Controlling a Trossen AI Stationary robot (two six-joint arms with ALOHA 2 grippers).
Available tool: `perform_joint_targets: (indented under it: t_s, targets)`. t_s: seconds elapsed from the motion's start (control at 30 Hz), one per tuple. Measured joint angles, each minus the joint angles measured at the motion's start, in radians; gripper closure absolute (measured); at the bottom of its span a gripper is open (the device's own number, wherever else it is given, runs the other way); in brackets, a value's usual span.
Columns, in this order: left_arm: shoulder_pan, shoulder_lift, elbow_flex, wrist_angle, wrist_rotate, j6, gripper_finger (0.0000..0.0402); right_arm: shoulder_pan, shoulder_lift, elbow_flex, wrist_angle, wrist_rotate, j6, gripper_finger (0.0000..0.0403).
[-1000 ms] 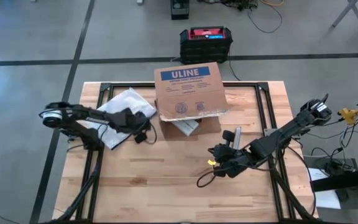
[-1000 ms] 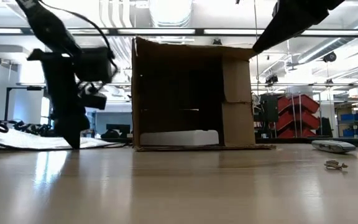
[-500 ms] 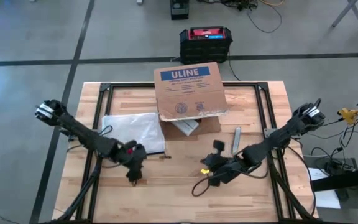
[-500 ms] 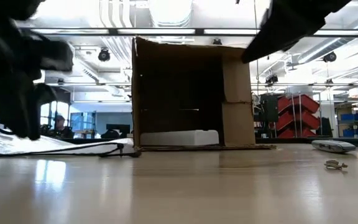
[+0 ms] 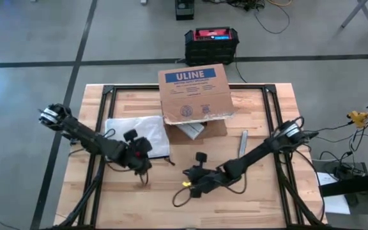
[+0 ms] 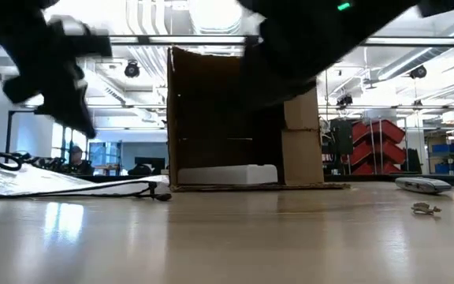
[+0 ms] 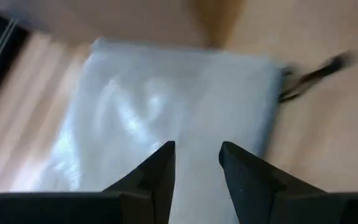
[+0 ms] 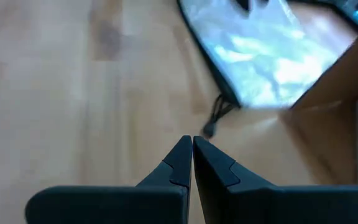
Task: Unpack boxes
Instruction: Close the white zip bag
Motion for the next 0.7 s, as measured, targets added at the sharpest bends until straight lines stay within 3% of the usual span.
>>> perform_joint_targets:
  t_s: [0.23,0.5,0.6,0.7]
  targets:
    - [0.134,0.011,-0.197,0.116,0.261,-0.066,0.0284,-0.084,0.111,0.085,0.139,-0.06,-0.098,0.0403]
    - [0.045,0.002,-0.24,0.328,0.358,-0.289,0.0284,-0.058,0.096,0.085,0.046,-0.089,-0.02,0.0403]
    - [-0.009,0.02,-0.223,0.56,0.381,-0.321,0.0284,-0.018,0.07,0.084,-0.12,-0.086,0.05,0.0403]
    - [-0.044,0.041,-0.22,0.9,0.393,-0.221,0.0284,0.023,0.05,0.078,-0.293,-0.083,0.151,0.0403]
